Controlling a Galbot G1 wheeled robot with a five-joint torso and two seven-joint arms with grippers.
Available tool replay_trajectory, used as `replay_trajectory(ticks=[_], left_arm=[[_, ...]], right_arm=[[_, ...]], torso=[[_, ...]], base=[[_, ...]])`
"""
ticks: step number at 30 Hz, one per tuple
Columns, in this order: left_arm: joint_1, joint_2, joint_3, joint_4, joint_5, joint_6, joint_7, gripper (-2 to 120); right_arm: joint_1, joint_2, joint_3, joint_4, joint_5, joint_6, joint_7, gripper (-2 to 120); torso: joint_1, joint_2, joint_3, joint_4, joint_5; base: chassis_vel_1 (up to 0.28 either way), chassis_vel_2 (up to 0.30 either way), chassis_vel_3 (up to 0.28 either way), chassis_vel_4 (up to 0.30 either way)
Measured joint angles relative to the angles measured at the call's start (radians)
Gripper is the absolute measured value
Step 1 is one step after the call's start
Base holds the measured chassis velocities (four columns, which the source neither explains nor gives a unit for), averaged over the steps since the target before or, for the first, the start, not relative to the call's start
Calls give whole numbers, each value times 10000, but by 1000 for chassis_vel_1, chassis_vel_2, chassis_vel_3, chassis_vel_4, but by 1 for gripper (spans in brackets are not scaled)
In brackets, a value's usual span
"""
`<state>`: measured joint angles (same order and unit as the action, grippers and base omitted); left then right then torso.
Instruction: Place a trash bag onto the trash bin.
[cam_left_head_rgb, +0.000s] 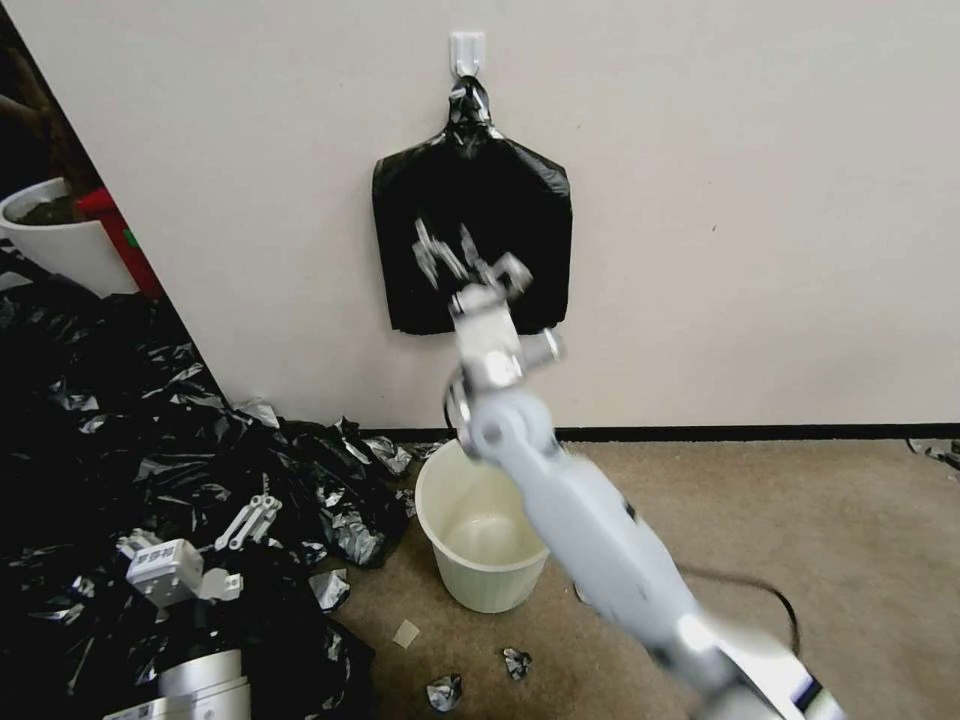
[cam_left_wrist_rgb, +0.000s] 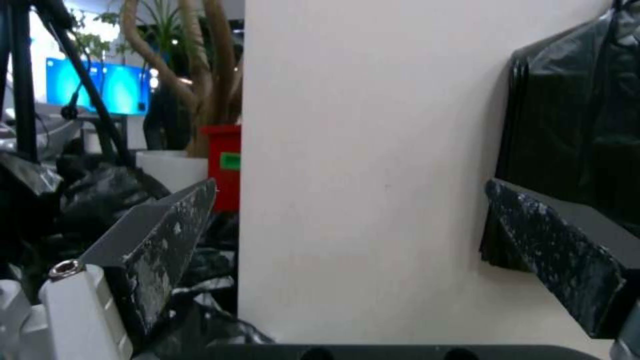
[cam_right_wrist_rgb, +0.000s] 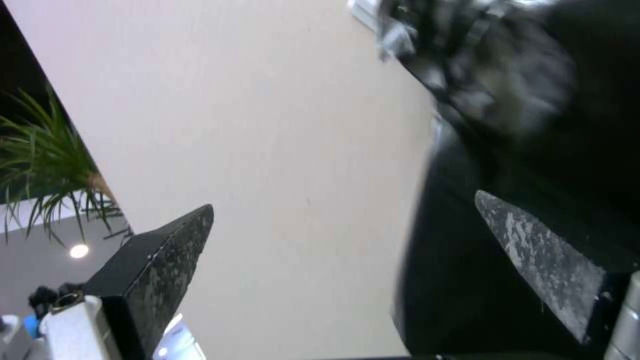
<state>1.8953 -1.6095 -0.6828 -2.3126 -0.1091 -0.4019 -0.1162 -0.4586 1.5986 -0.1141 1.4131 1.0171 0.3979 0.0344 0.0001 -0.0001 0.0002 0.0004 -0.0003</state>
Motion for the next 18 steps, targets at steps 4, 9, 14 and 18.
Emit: replay_trajectory(ticks=[4,9,14,18], left_arm=[[111,4,-61,-203,3,-1,59,100],[166,8,-55,-338,1,4,81,100],[119,10,-8,-331,104,21,120,100],[70,11,39,-230,181,25,126,100]], right_arm=[[640,142,363,-711,-81,11,-11,100],[859,137,569,-999,-163,11,35,100],[882,121,572,-1106,-393,-15,193,100],[886,111,624,-1336,-494,-19,315,100]], torso=[[0,0,-1,-5,2],[0,0,-1,-5,3],[0,0,-1,-4,3],[-1,0,-1,-4,3]], base=[[0,0,0,0],[0,0,0,0],[0,0,0,0],[0,0,0,0]])
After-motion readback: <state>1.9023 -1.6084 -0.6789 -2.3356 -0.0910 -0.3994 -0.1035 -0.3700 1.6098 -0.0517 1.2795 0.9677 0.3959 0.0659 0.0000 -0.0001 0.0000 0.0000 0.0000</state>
